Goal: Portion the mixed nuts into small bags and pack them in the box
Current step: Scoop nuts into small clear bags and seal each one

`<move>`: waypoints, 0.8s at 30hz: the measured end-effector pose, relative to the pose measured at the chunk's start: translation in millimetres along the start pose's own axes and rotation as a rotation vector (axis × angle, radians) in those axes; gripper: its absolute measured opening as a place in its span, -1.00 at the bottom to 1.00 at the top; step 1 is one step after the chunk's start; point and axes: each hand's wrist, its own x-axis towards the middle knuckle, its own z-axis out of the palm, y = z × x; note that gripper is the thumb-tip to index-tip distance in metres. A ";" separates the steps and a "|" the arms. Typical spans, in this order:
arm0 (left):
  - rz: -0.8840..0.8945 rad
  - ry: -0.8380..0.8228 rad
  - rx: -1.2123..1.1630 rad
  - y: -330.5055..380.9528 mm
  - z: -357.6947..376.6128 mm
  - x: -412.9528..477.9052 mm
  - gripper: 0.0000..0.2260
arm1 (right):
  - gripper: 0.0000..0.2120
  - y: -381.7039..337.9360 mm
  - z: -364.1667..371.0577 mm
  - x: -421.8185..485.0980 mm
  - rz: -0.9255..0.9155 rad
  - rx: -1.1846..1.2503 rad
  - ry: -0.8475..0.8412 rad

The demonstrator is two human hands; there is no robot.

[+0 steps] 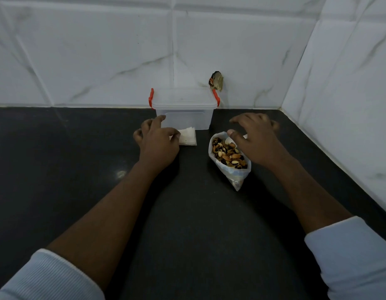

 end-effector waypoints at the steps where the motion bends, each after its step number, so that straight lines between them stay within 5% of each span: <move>1: -0.016 0.002 -0.022 -0.8 0.3 -0.1 -0.82 | -0.65 0.7 0.3 0.0 -0.003 0.000 0.000; 12: 0.029 0.202 -0.170 4.3 -5.2 -0.5 -0.88 | -0.67 -9.1 -2.1 -2.3 -0.038 0.114 0.041; 17: 0.274 0.238 -0.258 47.5 -36.0 -7.0 -0.82 | -0.55 -37.3 -10.5 -6.1 -0.040 0.790 -0.058; 24: 0.258 0.129 -0.329 68.8 -43.9 -4.5 -0.80 | -0.83 -49.6 -12.3 -11.7 0.234 1.367 -0.054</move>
